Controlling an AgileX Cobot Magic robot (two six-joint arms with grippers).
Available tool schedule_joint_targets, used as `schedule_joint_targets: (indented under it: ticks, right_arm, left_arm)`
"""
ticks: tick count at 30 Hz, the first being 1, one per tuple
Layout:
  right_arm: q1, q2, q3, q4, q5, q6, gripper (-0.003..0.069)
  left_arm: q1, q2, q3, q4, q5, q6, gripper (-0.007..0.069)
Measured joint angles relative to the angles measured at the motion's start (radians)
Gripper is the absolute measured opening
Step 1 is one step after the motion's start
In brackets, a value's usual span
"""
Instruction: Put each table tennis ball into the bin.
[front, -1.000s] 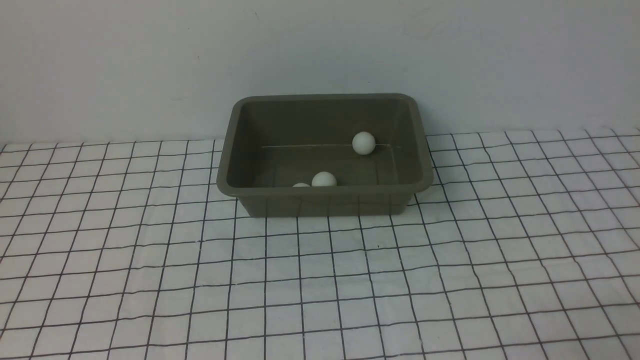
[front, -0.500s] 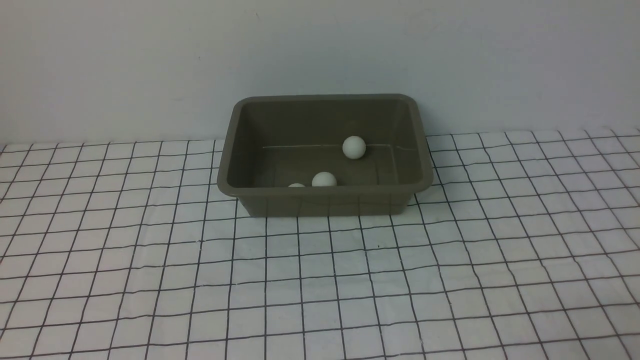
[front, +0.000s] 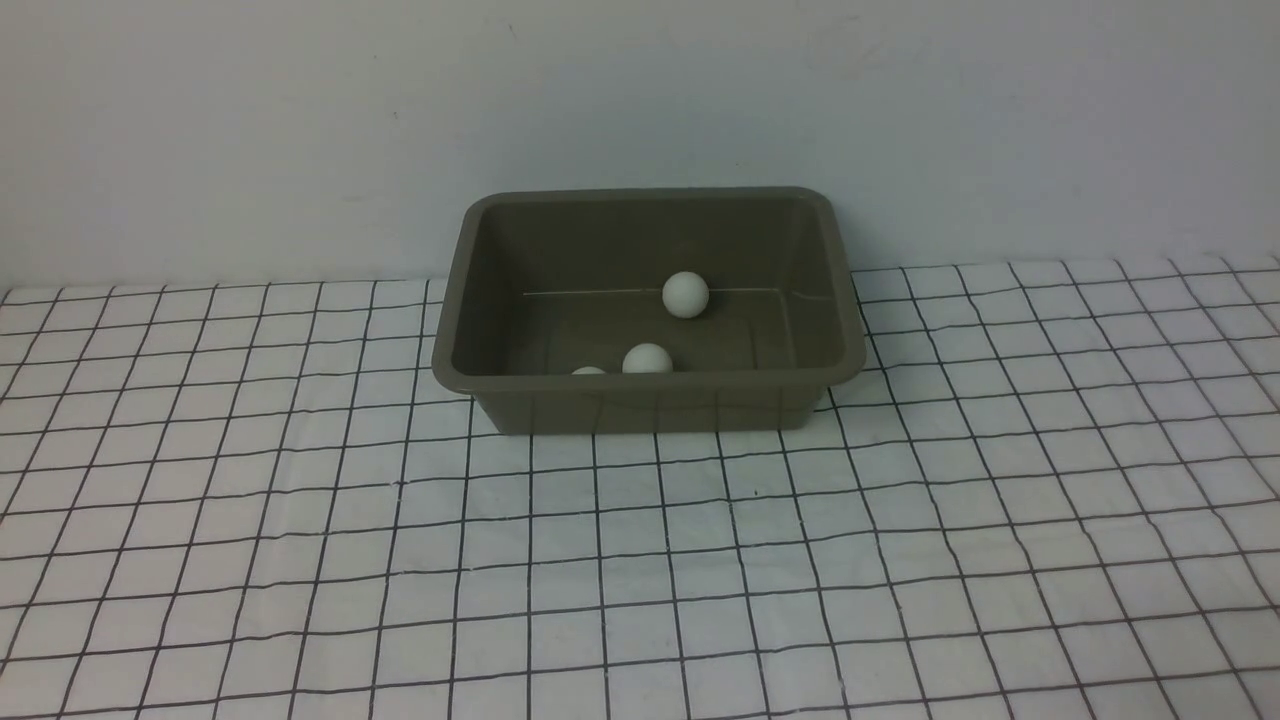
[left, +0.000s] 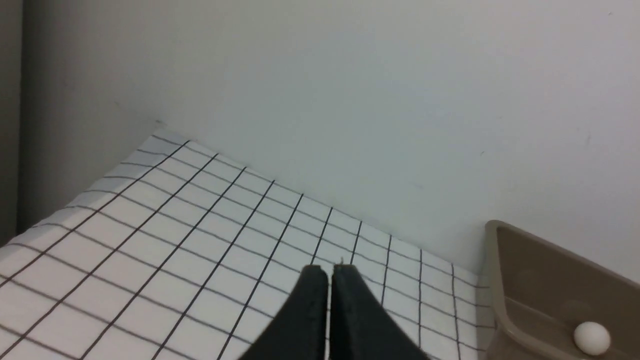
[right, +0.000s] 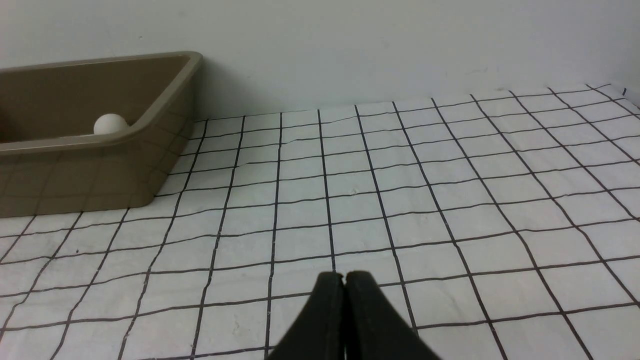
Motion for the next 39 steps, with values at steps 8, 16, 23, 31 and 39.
schedule_joint_targets:
  ticks: [8,16,23,31,39]
  right_arm:
    - [0.0,0.0,0.0,0.0,0.0,0.0,-0.0018]
    - [0.0,0.0,0.0,0.0,0.0,0.0,-0.0018]
    - [0.0,0.0,0.0,0.0,0.0,0.0,-0.0018]
    - [0.0,0.0,0.0,0.0,0.0,0.0,-0.0018]
    - [0.0,0.0,0.0,0.0,0.0,0.0,-0.0018]
  left_arm:
    - [0.0,0.0,0.146,-0.02,-0.21,0.106,-0.0005]
    - [0.0,0.0,0.261,-0.072,-0.259,0.313,-0.0005]
    - [0.0,0.0,0.261,-0.237,-0.264,0.606,-0.0005]
    - [0.0,0.0,0.317,-0.378,-0.224,0.807,-0.0005]
    - [0.0,0.0,0.321,-0.393,-0.137,0.807,-0.0005]
